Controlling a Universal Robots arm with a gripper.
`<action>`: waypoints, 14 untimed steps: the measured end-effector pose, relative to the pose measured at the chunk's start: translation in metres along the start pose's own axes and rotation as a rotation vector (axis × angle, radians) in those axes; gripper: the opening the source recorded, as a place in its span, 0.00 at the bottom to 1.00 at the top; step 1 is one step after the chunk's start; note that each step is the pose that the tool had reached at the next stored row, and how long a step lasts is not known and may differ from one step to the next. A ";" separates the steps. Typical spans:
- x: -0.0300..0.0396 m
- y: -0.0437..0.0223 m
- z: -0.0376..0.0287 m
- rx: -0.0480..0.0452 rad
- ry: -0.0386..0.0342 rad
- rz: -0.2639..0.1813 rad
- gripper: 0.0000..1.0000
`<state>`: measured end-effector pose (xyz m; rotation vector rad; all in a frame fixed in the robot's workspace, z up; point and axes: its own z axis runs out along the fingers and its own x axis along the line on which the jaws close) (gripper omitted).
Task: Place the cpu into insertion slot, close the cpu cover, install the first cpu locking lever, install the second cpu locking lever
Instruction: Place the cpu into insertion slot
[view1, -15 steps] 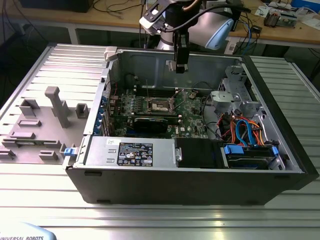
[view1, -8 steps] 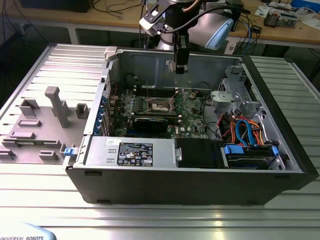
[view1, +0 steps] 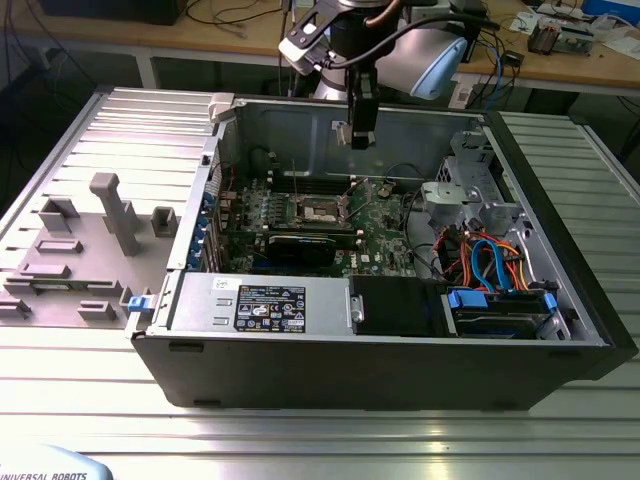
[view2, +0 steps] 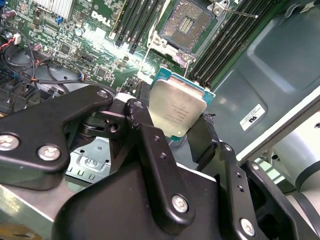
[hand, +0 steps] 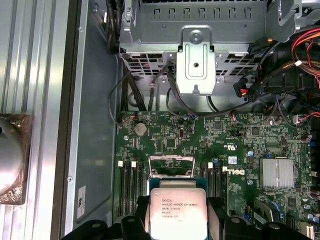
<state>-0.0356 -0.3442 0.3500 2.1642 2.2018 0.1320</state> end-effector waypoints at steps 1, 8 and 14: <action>0.0000 0.0000 0.0003 0.0000 0.0000 0.000 0.54; -0.0001 -0.0007 0.0030 0.0000 0.0000 0.000 0.54; -0.0001 -0.0011 0.0056 0.0002 0.0000 0.000 0.54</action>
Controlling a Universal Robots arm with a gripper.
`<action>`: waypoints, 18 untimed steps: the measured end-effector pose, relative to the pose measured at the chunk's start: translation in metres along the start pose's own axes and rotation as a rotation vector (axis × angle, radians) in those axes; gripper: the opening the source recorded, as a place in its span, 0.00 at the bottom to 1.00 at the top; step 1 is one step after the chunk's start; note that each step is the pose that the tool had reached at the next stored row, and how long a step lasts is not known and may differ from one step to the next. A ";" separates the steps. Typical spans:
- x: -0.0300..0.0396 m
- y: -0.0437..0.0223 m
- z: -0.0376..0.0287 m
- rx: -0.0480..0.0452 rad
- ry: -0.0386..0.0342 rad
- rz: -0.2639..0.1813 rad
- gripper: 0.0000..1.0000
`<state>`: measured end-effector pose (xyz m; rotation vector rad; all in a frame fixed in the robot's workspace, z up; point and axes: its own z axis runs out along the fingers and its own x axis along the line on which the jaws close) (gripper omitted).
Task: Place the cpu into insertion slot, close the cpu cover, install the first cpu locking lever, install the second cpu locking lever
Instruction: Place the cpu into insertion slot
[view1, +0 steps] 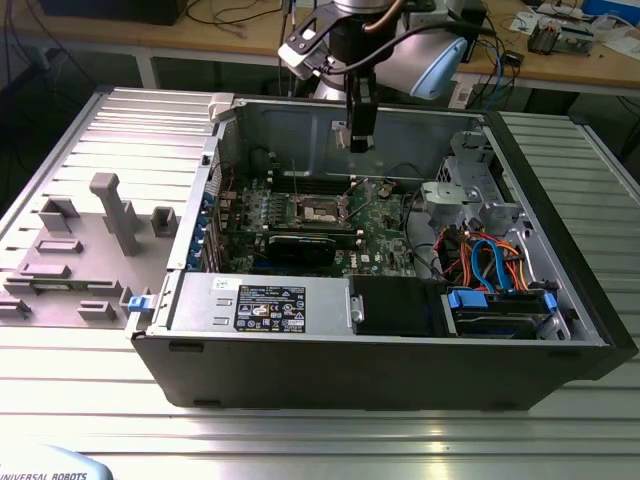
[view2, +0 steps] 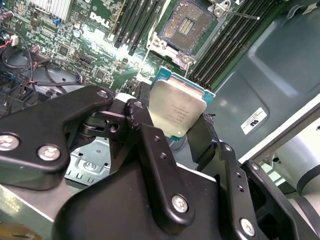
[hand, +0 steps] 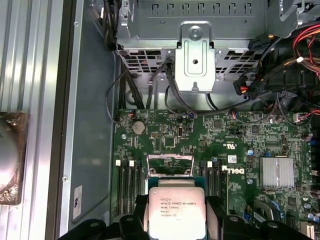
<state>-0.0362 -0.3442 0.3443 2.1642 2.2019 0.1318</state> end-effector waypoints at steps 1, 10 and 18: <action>0.0000 -0.0004 0.0008 0.0000 0.0000 0.000 0.54; -0.0001 -0.0015 0.0065 0.0007 0.0000 0.000 0.54; -0.0002 -0.0018 0.0093 0.0010 0.0000 0.000 0.54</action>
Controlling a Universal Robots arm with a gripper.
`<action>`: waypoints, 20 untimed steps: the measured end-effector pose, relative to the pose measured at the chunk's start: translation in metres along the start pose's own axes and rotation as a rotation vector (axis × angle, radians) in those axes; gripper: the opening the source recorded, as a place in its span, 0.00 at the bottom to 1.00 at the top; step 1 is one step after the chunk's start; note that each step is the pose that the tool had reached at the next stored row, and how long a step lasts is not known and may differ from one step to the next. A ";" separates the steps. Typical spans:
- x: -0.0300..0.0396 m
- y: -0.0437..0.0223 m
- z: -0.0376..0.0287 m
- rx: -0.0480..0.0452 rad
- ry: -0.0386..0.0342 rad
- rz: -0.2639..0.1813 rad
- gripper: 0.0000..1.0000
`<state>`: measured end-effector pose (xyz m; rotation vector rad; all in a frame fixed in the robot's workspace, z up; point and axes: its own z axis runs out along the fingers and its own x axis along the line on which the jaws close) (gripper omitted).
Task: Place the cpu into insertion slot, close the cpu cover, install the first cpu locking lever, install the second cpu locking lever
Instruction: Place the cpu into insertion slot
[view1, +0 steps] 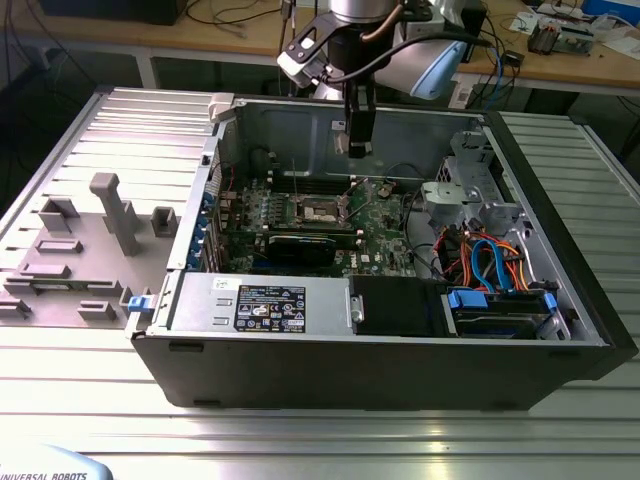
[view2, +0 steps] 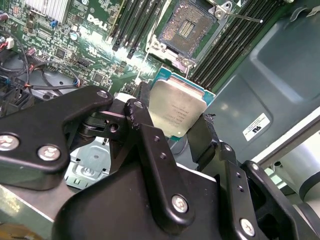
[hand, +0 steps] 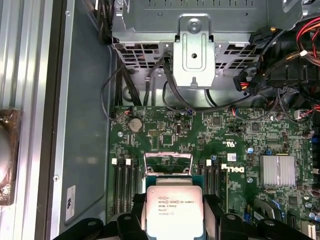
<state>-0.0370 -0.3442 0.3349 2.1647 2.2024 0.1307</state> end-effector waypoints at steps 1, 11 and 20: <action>0.0000 0.0000 0.0004 0.0000 0.0000 0.000 0.54; -0.0001 -0.0004 0.0041 0.0001 0.0002 0.000 0.54; -0.0001 -0.0007 0.0065 0.0002 0.0001 0.000 0.54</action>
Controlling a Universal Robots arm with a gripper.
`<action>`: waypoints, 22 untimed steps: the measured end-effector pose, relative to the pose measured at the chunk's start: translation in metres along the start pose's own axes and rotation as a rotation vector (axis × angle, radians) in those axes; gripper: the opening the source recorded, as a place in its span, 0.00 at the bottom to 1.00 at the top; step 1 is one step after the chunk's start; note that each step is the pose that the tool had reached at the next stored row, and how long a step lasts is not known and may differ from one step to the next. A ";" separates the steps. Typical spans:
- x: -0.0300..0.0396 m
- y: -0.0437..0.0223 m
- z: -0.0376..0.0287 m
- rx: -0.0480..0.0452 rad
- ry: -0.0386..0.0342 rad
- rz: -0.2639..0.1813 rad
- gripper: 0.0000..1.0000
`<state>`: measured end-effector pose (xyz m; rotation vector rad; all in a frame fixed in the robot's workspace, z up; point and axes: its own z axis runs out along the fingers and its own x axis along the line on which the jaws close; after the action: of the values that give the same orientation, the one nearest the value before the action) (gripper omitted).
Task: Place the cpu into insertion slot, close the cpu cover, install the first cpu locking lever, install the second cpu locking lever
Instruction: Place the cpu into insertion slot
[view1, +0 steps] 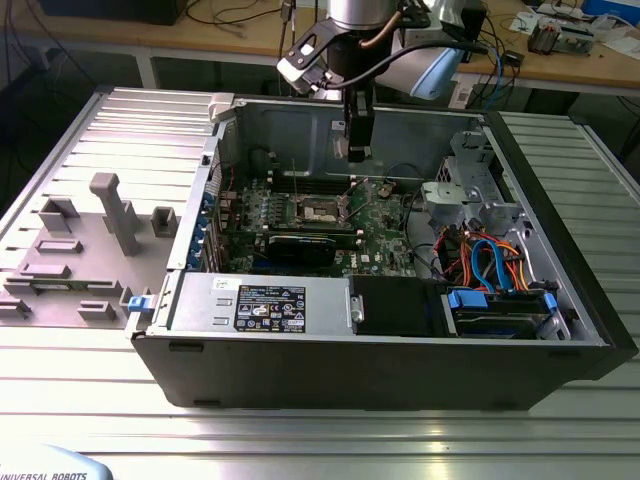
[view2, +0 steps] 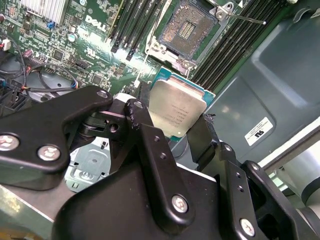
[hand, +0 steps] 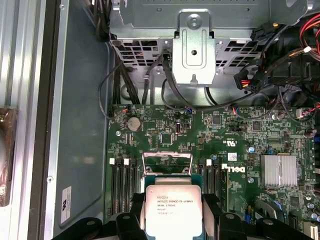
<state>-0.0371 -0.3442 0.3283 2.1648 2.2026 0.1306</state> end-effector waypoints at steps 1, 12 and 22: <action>0.0000 -0.0002 0.0002 0.0000 -0.0001 0.000 0.54; -0.0001 -0.0013 0.0031 0.0001 0.0000 0.000 0.54; -0.0001 -0.0017 0.0067 0.0004 -0.0001 0.000 0.54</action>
<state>-0.0382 -0.3442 0.3216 2.1650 2.2028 0.1301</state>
